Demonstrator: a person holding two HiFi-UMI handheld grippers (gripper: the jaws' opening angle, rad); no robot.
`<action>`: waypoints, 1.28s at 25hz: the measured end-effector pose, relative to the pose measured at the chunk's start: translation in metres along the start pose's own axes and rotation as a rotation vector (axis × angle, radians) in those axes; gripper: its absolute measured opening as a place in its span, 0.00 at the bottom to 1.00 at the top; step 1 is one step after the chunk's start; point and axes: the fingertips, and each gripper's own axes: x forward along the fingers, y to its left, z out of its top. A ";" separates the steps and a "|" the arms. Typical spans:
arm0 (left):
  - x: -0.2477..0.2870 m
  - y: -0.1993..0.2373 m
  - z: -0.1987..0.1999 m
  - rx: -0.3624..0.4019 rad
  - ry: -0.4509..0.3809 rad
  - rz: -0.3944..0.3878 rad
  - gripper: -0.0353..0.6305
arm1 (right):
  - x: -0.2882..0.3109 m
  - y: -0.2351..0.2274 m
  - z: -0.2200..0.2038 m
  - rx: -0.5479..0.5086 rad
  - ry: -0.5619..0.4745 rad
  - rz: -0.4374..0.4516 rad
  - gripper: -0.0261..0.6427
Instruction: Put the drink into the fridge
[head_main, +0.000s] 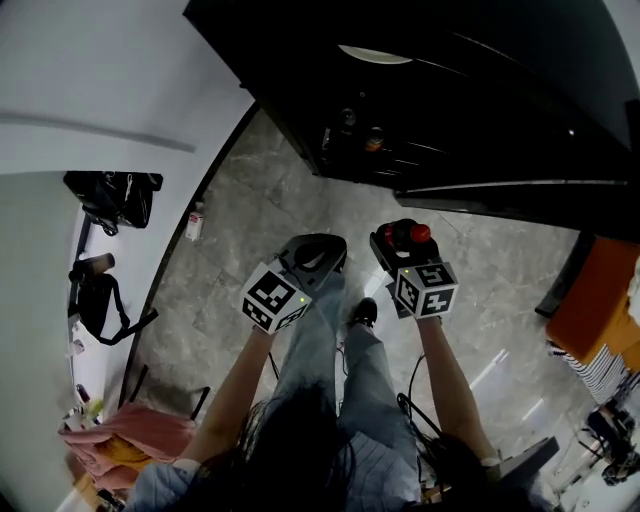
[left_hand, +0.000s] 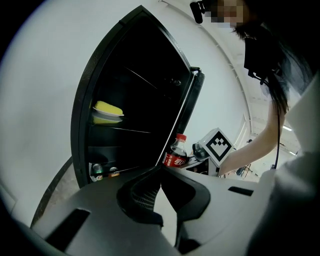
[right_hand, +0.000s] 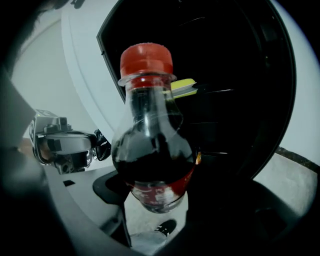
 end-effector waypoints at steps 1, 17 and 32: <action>0.001 0.001 0.000 -0.001 0.000 -0.002 0.07 | 0.005 -0.003 0.001 -0.010 0.009 -0.003 0.48; -0.007 0.022 -0.012 0.027 0.031 -0.016 0.07 | 0.093 -0.050 0.024 -0.216 0.051 -0.101 0.49; -0.020 0.048 -0.025 -0.027 0.019 0.023 0.07 | 0.154 -0.070 0.052 -0.409 0.089 -0.175 0.49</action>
